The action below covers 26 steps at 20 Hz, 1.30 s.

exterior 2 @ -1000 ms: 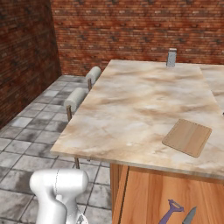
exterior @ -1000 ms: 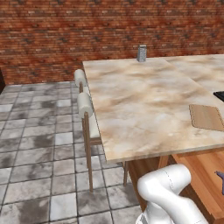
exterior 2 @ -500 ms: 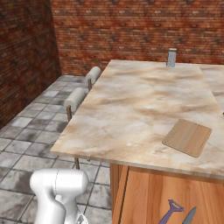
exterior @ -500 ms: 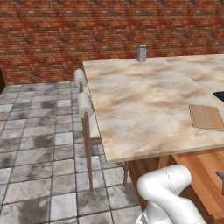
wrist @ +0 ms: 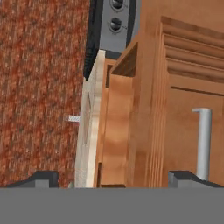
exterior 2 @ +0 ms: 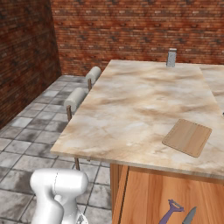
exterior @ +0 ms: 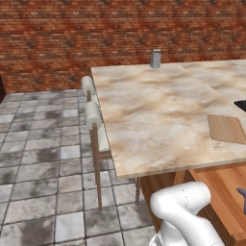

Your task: Open the drawer on the right and place the cutting tools on the cutting board.

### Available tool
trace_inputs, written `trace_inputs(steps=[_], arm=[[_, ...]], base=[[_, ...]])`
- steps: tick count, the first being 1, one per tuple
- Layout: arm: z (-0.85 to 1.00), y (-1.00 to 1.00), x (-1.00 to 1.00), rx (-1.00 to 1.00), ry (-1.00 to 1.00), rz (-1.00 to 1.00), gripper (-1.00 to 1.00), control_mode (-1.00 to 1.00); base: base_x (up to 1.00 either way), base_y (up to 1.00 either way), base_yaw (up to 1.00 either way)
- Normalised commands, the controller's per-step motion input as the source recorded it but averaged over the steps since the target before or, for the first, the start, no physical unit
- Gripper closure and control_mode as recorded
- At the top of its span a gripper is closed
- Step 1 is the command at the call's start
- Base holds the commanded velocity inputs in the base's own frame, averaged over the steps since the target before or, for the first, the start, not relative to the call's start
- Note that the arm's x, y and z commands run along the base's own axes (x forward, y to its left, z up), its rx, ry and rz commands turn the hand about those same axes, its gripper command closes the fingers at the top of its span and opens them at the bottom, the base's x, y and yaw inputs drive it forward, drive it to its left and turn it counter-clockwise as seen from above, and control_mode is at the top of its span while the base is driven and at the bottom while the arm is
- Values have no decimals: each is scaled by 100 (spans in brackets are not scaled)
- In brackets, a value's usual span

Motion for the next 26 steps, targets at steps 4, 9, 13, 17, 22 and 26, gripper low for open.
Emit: trace_inputs(steps=[4,9,13,17,22,26], arm=[[43,4,0,-5,22,0,-100,-100],[44,10,11,-4,28,0,-100,-100],[27,10,29,-4,28,0,-100,-100],[12,7,32,-2,25,0,-100,-100],[0,0,0,0,0,0,-100,-100],[27,0,3,0,6,0,-100,-100]], base=[[0,0,0],[0,0,0],[0,0,0],[0,0,0],[0,0,0],[0,0,0]])
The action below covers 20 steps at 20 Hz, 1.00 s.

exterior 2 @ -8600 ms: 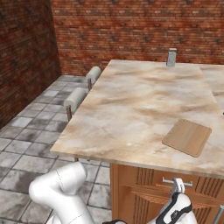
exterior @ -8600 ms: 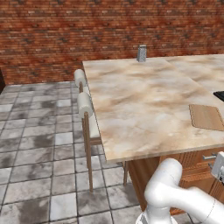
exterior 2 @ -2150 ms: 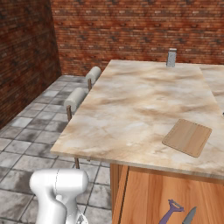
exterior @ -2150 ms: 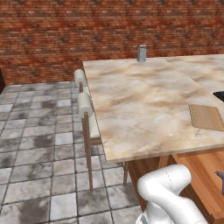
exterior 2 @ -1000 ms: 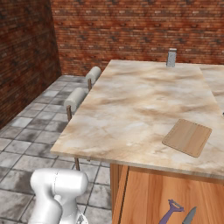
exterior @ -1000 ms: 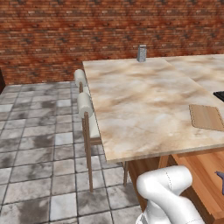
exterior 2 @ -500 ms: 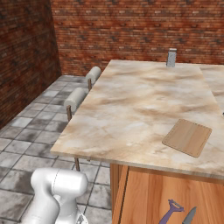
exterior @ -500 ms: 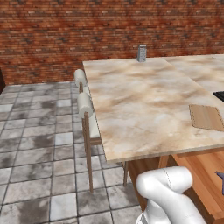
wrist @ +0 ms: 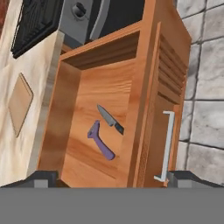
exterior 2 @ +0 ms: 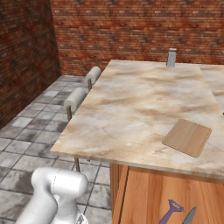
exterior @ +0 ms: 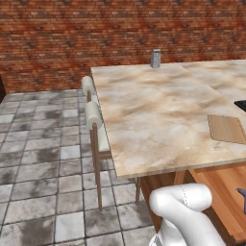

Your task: Open the drawer on the right and place the cutting tools on the cutting board.

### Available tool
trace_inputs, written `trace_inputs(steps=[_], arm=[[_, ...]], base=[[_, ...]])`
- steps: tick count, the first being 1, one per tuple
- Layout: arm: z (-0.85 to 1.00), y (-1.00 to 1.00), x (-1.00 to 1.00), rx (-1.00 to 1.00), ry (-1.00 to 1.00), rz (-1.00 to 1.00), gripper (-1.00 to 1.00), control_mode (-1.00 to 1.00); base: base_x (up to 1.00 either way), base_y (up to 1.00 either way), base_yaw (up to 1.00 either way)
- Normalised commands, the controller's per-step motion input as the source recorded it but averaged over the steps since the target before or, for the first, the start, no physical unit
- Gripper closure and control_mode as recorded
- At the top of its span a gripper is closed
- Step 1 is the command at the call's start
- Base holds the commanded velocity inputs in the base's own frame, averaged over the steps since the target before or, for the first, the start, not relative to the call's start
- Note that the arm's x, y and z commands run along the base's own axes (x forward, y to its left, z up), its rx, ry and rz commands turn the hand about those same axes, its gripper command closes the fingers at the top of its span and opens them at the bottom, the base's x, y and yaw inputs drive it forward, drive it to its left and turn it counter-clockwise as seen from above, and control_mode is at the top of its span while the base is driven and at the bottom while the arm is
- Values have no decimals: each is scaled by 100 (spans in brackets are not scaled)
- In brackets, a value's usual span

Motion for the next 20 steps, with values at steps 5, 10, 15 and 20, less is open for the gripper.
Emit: trace_inputs(steps=[5,10,15,20], arm=[[25,1,11,-1,16,0,-100,-100],[1,4,25,-5,21,0,-100,-100],[0,0,11,-1,6,0,-100,-100],[0,0,1,0,0,0,-100,-100]], base=[[0,0,0],[0,0,0],[0,0,0],[0,0,0]])
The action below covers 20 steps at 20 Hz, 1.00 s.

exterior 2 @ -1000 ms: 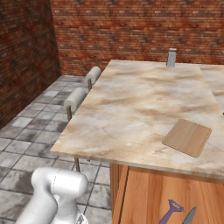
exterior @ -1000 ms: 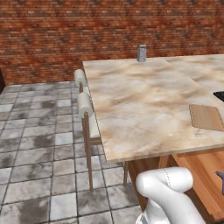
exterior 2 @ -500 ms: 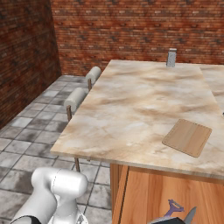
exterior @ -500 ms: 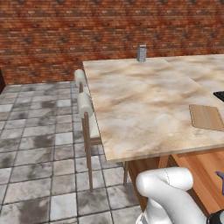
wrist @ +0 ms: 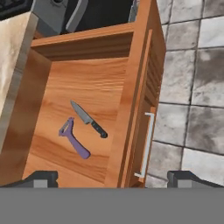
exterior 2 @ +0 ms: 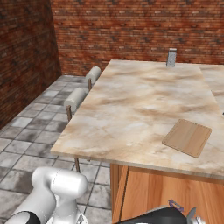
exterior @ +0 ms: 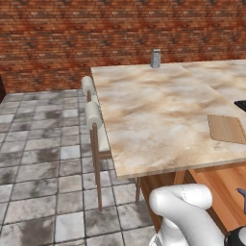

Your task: Open the drawer on the right and place the cutting tools on the cutting board.

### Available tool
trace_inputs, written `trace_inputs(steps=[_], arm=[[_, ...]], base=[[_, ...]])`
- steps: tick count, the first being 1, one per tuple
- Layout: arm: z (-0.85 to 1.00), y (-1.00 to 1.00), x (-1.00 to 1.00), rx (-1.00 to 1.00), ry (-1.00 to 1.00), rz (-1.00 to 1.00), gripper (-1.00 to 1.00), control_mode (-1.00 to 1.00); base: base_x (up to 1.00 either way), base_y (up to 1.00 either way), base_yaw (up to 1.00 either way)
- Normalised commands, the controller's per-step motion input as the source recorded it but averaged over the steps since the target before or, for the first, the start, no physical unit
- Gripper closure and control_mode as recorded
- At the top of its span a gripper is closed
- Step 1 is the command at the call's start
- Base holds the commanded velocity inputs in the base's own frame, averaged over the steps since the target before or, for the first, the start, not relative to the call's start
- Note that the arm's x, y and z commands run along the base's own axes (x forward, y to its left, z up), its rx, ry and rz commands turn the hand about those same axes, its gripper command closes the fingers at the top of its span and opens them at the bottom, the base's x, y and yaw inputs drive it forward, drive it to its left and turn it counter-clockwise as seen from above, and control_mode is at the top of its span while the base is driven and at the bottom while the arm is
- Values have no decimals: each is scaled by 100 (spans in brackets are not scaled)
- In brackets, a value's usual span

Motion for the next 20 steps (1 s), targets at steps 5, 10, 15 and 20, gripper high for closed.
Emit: trace_inputs(steps=[5,10,15,20], arm=[[0,0,14,0,4,0,-100,-100],[0,0,34,0,10,0,-100,-100],[0,0,37,0,11,0,-100,-100],[0,-3,10,0,3,2,-100,-100]], base=[[0,0,0],[0,0,0],[0,0,0],[0,0,0]])
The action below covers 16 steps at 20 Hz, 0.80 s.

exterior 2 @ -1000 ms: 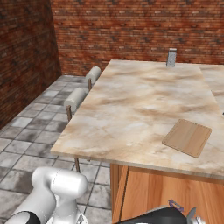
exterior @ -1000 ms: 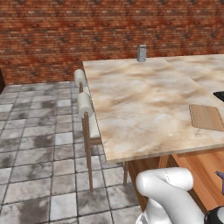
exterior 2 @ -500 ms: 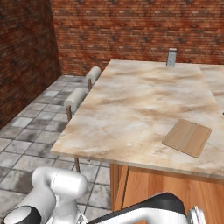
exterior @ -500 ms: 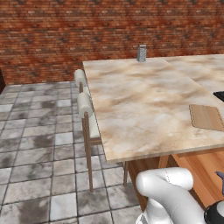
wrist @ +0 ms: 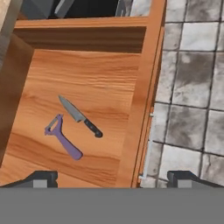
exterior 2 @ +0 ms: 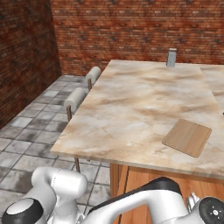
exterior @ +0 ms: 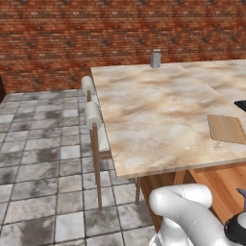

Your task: Open the drawer on the right and place the cutting tools on the cutting board.

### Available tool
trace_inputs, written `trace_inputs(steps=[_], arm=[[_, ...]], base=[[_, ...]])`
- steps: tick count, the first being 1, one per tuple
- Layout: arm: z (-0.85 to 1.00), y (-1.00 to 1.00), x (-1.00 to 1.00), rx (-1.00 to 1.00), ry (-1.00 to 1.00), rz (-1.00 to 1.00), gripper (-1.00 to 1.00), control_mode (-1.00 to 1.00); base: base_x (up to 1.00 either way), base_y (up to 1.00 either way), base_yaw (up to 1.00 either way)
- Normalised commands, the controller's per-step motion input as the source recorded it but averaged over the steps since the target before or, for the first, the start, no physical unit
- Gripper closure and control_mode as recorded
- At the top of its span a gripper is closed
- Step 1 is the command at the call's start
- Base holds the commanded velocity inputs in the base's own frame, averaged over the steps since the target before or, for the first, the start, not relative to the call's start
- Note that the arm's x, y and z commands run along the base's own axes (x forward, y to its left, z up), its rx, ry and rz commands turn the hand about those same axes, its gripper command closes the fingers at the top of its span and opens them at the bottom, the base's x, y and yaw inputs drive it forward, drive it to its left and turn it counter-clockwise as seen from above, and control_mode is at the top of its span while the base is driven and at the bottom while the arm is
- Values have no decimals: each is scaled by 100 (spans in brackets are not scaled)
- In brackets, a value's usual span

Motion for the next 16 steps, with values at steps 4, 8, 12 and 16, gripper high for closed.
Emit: trace_inputs(steps=[4,8,12,16], arm=[[0,0,0,0,0,13,-100,-100],[0,0,0,0,0,22,-100,-100],[0,2,0,0,1,25,-100,-100],[0,14,28,-2,15,15,-100,-100]], base=[[0,0,0],[0,0,0],[0,0,0],[0,0,0]])
